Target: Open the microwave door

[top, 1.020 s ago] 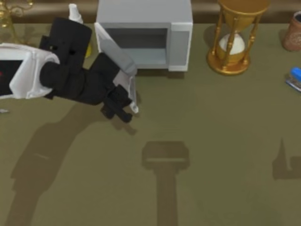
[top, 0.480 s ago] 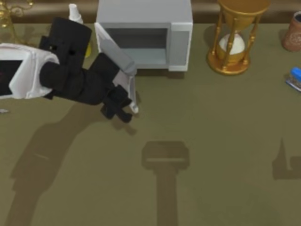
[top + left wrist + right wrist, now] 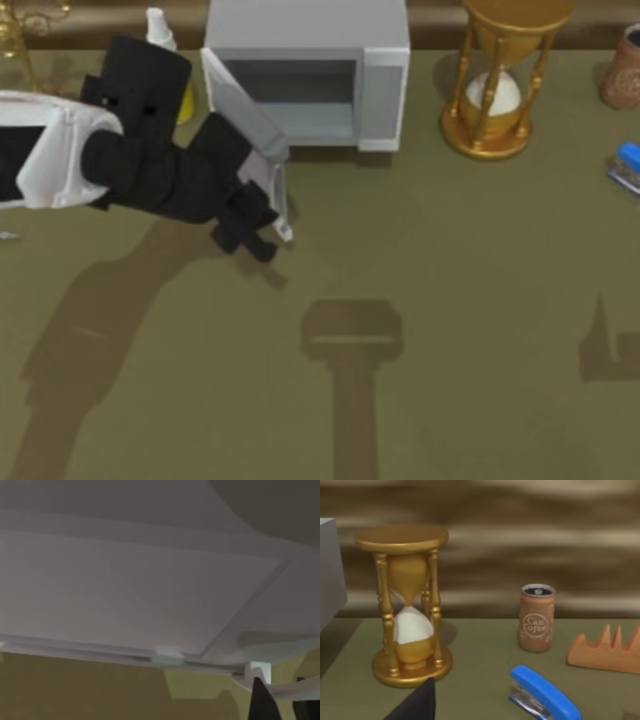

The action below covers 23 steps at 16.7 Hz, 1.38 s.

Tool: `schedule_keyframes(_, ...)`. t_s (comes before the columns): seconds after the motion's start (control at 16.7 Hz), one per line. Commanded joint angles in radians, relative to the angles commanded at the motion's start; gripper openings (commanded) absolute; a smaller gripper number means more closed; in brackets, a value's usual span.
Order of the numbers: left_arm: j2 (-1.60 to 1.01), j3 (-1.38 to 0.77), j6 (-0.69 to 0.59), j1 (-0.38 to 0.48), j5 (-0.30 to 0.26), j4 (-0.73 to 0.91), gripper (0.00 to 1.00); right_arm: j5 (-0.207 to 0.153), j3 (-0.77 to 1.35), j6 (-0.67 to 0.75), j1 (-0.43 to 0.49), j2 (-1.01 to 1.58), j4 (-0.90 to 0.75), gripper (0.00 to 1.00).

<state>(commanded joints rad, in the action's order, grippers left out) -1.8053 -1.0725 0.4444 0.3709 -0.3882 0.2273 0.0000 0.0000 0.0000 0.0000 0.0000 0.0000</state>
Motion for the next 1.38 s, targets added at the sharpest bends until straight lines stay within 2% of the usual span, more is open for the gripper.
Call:
schedule_keyframes(0.36, 0.003, -0.004, 0.07, -0.033, -0.04, 0.029, 0.0, 0.0, 0.0, 0.0, 0.0, 0.0, 0.0, 1.0)
schedule_keyframes(1.38, 0.003, -0.004, 0.07, -0.033, -0.04, 0.029, 0.0, 0.0, 0.0, 0.0, 0.0, 0.0, 0.0, 1.0)
